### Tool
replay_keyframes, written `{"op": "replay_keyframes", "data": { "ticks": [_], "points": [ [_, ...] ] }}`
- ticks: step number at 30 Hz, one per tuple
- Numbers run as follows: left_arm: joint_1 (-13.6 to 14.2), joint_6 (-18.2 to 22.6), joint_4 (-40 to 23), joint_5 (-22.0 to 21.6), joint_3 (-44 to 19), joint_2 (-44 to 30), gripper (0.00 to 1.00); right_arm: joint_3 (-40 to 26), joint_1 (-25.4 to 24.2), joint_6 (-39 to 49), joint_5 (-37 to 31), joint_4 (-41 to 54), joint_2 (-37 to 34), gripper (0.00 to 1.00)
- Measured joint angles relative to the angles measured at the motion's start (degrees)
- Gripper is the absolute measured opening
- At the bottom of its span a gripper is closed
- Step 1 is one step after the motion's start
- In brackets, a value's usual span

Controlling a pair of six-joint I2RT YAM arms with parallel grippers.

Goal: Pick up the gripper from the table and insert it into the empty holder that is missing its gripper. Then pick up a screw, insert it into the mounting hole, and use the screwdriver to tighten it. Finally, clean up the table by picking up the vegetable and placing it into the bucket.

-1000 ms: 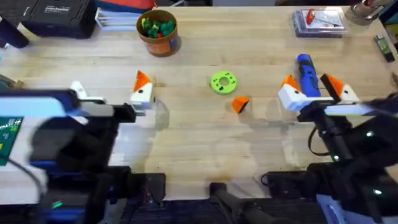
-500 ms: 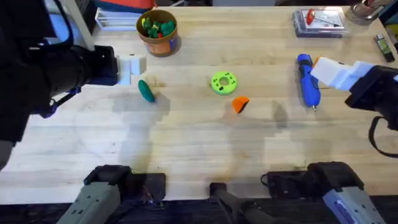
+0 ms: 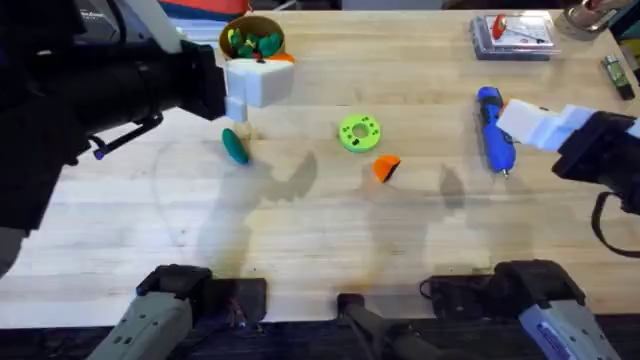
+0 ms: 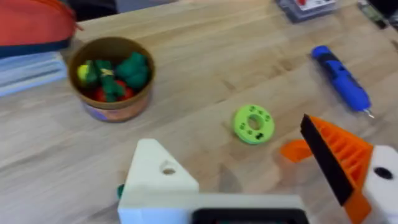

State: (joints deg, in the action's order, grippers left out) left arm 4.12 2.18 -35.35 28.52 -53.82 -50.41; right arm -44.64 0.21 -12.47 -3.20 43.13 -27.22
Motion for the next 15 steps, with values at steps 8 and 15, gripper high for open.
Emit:
{"op": "replay_keyframes", "data": {
  "ticks": [8, 15],
  "points": [
    [0.0, -0.7, -3.9, 4.4, 0.0, 0.0, 0.985, 0.0, 0.0, 0.0, 0.0, 0.0, 0.0, 0.994],
    [0.4, 0.1, 1.3, 4.1, 4.5, 5.1, 0.985, 0.0, 0.0, 0.0, 0.0, 0.0, 0.0, 0.994]
  ]
}}
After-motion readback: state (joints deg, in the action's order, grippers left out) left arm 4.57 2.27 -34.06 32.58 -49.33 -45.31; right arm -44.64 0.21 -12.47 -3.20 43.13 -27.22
